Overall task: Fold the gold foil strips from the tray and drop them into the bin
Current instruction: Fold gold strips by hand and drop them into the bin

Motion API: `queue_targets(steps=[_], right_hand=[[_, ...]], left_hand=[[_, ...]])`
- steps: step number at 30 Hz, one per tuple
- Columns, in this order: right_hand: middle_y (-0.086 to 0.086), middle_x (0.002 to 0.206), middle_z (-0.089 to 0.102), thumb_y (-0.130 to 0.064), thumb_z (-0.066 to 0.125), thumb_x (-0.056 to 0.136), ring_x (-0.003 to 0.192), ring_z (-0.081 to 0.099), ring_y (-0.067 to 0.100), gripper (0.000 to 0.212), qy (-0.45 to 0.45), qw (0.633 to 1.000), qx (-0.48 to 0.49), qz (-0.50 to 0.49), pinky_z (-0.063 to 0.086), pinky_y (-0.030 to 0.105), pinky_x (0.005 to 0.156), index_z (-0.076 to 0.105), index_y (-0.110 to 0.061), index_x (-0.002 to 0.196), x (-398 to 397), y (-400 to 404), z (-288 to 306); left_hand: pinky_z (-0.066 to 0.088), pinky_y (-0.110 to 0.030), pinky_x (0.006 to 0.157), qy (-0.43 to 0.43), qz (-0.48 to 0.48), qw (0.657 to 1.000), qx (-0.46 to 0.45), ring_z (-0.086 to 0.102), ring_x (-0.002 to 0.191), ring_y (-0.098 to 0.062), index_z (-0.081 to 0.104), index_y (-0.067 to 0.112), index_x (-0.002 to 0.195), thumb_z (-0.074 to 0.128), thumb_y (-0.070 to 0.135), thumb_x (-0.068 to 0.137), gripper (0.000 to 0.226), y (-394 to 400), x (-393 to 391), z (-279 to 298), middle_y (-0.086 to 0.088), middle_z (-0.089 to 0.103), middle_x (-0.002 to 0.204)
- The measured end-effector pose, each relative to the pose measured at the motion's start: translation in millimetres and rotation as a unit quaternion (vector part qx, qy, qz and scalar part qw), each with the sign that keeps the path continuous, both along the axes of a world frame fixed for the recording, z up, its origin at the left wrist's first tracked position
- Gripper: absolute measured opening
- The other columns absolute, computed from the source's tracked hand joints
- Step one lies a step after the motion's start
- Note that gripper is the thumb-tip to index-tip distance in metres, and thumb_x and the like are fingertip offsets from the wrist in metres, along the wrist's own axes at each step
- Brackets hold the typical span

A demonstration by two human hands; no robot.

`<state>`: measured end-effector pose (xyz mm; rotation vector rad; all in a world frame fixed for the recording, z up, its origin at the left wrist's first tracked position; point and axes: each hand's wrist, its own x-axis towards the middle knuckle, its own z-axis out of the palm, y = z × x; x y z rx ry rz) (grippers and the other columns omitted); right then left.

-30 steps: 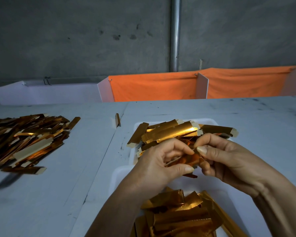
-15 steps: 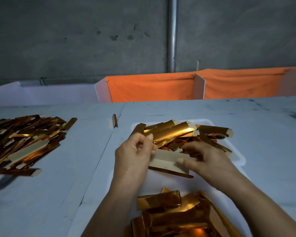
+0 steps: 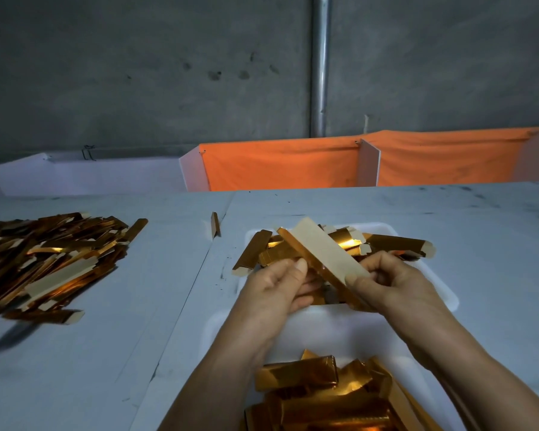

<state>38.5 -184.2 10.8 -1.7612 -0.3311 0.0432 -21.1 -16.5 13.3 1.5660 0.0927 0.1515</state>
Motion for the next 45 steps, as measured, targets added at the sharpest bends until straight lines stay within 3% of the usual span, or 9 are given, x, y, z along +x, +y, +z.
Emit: queue_targets(steps=[2, 5, 10, 16, 18, 21, 27, 39, 45], right_hand=[[0.007, 0.082, 0.067, -0.015, 0.069, 0.084, 0.071, 0.070, 0.015, 0.010, 0.000, 1.000, -0.027, -0.001, 0.056, 0.025, 0.063, 0.060, -0.015, 0.081, -2.1, 2.5, 0.0], [0.001, 0.078, 0.066, -0.017, 0.069, 0.082, 0.069, 0.066, 0.006, 0.017, -0.078, 0.987, -0.138, -0.027, 0.049, 0.015, 0.054, 0.052, -0.018, 0.078, -7.1, 7.7, 0.1], [-0.004, 0.066, 0.057, -0.020, 0.070, 0.082, 0.067, 0.056, -0.004, 0.023, -0.203, 0.957, -0.206, 0.018, 0.043, 0.008, 0.056, 0.048, -0.022, 0.076, -14.3, 10.4, -1.8], [-0.003, 0.082, 0.070, -0.052, 0.060, 0.083, 0.081, 0.068, 0.009, 0.027, -0.015, 0.979, -0.096, 0.181, 0.056, 0.024, 0.070, 0.060, -0.025, 0.081, -12.1, 1.0, 7.6], [-0.003, 0.081, 0.072, -0.046, 0.056, 0.082, 0.081, 0.070, 0.011, 0.031, 0.017, 0.981, -0.054, 0.183, 0.055, 0.022, 0.069, 0.061, -0.015, 0.084, -11.2, 1.2, 7.3], [0.004, 0.079, 0.071, -0.027, 0.060, 0.085, 0.079, 0.071, 0.015, 0.020, 0.037, 0.984, -0.030, 0.173, 0.055, 0.019, 0.065, 0.060, -0.008, 0.086, -10.3, 3.9, 3.8], [0.014, 0.083, 0.069, -0.032, 0.068, 0.075, 0.078, 0.071, 0.024, 0.031, 0.079, 0.986, 0.009, 0.143, 0.054, 0.025, 0.065, 0.063, -0.012, 0.098, -6.6, 4.3, 1.9], [0.008, 0.067, 0.056, -0.019, 0.065, 0.085, 0.057, 0.057, 0.011, 0.010, 0.080, 0.988, -0.005, 0.131, 0.048, 0.018, 0.054, 0.063, -0.008, 0.084, -5.0, 4.8, -0.6], [0.011, 0.069, 0.057, -0.016, 0.064, 0.088, 0.058, 0.059, 0.013, 0.011, 0.077, 0.990, -0.011, 0.120, 0.049, 0.021, 0.056, 0.063, -0.005, 0.087, -3.3, 4.7, -1.3]], left_hand=[[0.051, -0.030, 0.094, -0.011, -0.027, 0.999, -0.036, 0.065, 0.105, -0.008, 0.064, 0.019, 0.115, 0.049, 0.032, 0.096, 0.028, 1.8, -0.4, 1.1, 0.003, 0.071, 0.107], [0.049, -0.034, 0.097, -0.021, -0.073, 0.995, -0.071, 0.063, 0.111, -0.014, 0.058, 0.014, 0.124, 0.052, 0.027, 0.093, 0.034, 3.2, -1.9, 0.3, -0.002, 0.069, 0.114], [0.050, -0.036, 0.096, -0.034, -0.096, 0.995, 0.003, 0.063, 0.109, -0.016, 0.057, 0.014, 0.125, 0.056, 0.007, 0.092, 0.034, 0.4, -1.9, -4.9, -0.003, 0.069, 0.114], [0.054, -0.036, 0.090, -0.032, -0.077, 0.996, 0.013, 0.068, 0.098, -0.020, 0.065, 0.010, 0.112, 0.056, 0.004, 0.091, 0.023, 1.7, -1.5, -4.5, -0.006, 0.072, 0.104], [0.052, -0.040, 0.093, -0.027, -0.084, 0.996, 0.024, 0.068, 0.099, -0.021, 0.065, 0.010, 0.112, 0.058, 0.006, 0.090, 0.023, 1.5, -2.4, -4.0, -0.007, 0.071, 0.104], [0.053, -0.037, 0.092, -0.017, -0.094, 0.995, 0.031, 0.069, 0.097, -0.019, 0.065, 0.010, 0.111, 0.060, 0.008, 0.089, 0.022, 1.5, -3.3, -4.4, -0.007, 0.072, 0.101], [0.051, -0.037, 0.095, -0.012, -0.099, 0.995, 0.028, 0.067, 0.099, -0.016, 0.068, 0.014, 0.110, 0.059, 0.009, 0.090, 0.022, 1.3, -3.7, -3.0, -0.005, 0.072, 0.102], [0.053, -0.034, 0.091, -0.002, -0.104, 0.993, 0.049, 0.066, 0.100, -0.016, 0.068, 0.019, 0.110, 0.055, 0.003, 0.090, 0.028, 3.2, -3.3, -2.2, -0.002, 0.071, 0.104], [0.053, -0.033, 0.091, 0.014, -0.119, 0.990, -0.070, 0.066, 0.103, -0.022, 0.064, 0.005, 0.116, 0.045, 0.004, 0.097, 0.027, 6.7, -2.7, -0.8, -0.012, 0.070, 0.109]])
